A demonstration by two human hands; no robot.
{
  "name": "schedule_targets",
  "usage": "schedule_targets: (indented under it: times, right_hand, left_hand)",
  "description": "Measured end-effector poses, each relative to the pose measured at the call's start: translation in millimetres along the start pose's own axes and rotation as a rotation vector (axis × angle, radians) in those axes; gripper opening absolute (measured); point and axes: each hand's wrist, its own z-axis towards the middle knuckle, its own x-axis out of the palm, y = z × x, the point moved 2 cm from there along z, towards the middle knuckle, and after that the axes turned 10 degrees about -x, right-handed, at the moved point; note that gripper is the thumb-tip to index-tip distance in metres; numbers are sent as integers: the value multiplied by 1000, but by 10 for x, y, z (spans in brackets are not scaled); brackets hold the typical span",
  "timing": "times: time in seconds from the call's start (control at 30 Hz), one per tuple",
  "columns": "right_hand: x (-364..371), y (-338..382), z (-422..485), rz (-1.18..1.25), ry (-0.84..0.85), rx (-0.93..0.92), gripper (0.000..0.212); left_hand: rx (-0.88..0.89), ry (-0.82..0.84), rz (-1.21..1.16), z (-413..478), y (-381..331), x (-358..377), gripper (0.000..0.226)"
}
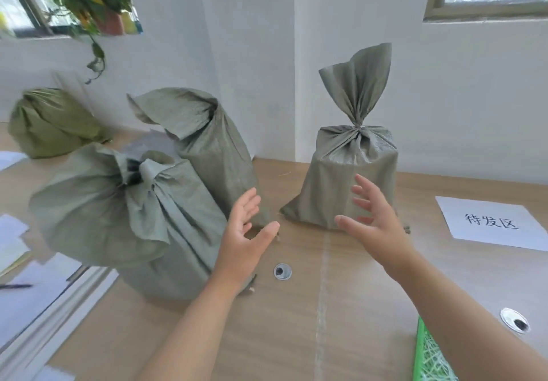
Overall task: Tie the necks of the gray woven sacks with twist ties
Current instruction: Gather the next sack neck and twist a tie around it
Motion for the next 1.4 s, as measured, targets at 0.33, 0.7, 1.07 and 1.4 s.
schedule_targets:
  times: [0.33, 0.7, 1.07, 1.4]
  right_hand:
    - [1195, 499, -430, 13, 153, -2, 81]
    - [2445, 843, -311, 57, 138, 76, 81]
    - [3000, 938, 331, -15, 173, 107, 74]
    - [3513, 800, 942, 257, 196, 329, 33]
  left_hand:
    - [-127, -26, -34, -803, 474, -1103, 77]
    - [-160, -181, -71, -873, 902, -2827, 44]
    - [-86, -176, -160, 175, 325, -3304, 25]
    - [-155, 96, -160, 1074, 31, -3024, 23]
